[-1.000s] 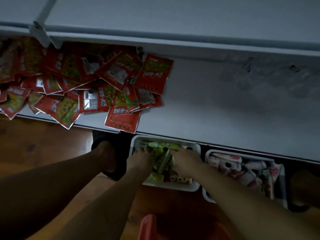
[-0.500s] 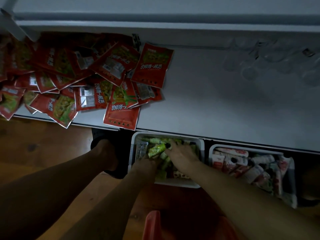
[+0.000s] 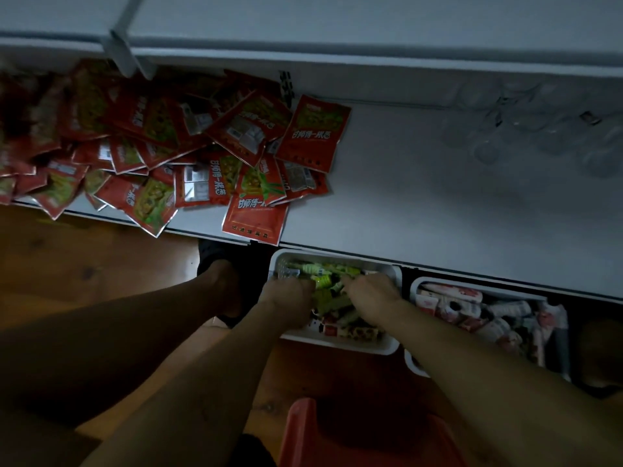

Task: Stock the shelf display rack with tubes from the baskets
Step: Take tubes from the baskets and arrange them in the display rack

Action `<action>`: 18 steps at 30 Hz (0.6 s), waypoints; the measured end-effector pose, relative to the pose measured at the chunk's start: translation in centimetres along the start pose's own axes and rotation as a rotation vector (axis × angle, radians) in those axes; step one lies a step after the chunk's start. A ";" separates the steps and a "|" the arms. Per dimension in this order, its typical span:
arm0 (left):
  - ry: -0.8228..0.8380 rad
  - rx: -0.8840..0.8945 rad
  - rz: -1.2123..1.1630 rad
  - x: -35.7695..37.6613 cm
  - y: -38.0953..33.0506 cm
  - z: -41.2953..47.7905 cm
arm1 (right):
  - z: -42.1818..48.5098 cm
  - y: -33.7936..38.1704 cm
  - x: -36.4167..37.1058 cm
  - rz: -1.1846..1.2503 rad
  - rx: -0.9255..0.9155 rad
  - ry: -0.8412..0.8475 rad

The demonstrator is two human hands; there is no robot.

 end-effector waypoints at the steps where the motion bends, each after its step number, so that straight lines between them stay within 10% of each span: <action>1: -0.017 -0.017 -0.042 -0.7 0.2 -0.4 | -0.5 -0.1 -0.4 0.047 -0.006 -0.006; 18: -0.453 -0.156 -0.311 -11.5 1.2 -12.0 | -9.5 -1.6 -8.1 0.828 0.034 -0.472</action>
Point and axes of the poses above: each hand's wrist, its own z-axis towards the middle knuckle, its own x-axis out of the palm, y = z × x, the point moved 3 cm from there along z, towards the middle knuckle, and after that the axes turned 5 degrees about x, right-handed, at the moved point
